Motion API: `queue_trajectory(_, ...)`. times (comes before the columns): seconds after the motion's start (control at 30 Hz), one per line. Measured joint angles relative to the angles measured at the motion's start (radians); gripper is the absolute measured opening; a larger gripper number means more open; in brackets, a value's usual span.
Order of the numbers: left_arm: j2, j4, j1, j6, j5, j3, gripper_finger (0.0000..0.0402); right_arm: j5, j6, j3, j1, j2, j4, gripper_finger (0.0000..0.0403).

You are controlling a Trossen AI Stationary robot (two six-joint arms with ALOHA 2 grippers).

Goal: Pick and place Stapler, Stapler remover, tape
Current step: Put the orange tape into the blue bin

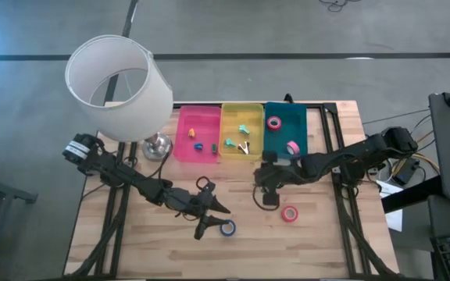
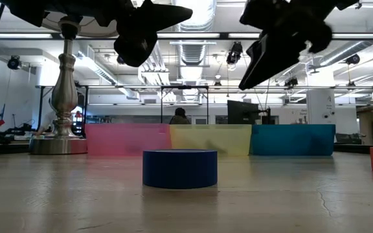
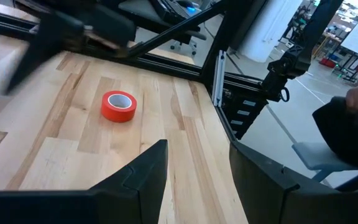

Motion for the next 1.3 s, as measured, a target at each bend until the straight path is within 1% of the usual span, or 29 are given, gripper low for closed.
queue_trajectory(0.17, 0.000, 0.000, 0.000, 0.000, 0.000, 0.000, 0.0177, -0.108, 0.083, 0.000, 0.038, 0.000, -0.005, 0.0167)
queue_trajectory(0.33, 0.000, -0.001, -0.001, 0.000, 0.000, 0.000, 0.0177, -0.158, 0.165, -0.011, 0.096, 0.000, -0.055, 0.0167)
queue_trajectory(0.47, 0.000, -0.011, -0.001, 0.000, 0.000, 0.000, 0.0177, -0.158, 0.269, -0.011, 0.144, 0.000, -0.159, 0.0172)
queue_trajectory(0.6, 0.000, -0.030, -0.001, 0.000, 0.000, 0.000, 0.0177, -0.156, 0.450, -0.016, 0.190, 0.000, -0.267, 0.0173)
queue_trajectory(0.83, 0.000, -0.047, -0.001, 0.001, 0.000, 0.000, 0.0177, -0.150, 0.730, -0.041, 0.269, 0.000, -0.371, 0.0169)
queue_trajectory(0.9, 0.000, -0.047, -0.001, 0.001, 0.000, 0.000, 0.0177, -0.150, 0.763, -0.045, 0.293, 0.000, -0.377, 0.0169)
queue_trajectory(1.07, 0.000, -0.045, -0.002, 0.006, 0.000, 0.000, 0.0177, -0.124, 0.753, -0.047, 0.344, 0.000, -0.375, 0.0167)
queue_trajectory(1.17, 0.000, -0.044, -0.001, 0.015, 0.001, 0.000, 0.0177, -0.102, 0.791, -0.052, 0.369, 0.000, -0.374, 0.0167)
queue_trajectory(1.3, 0.000, -0.043, 0.000, 0.027, 0.000, 0.000, 0.0177, -0.101, 0.851, -0.069, 0.390, 0.000, -0.373, 0.0167)
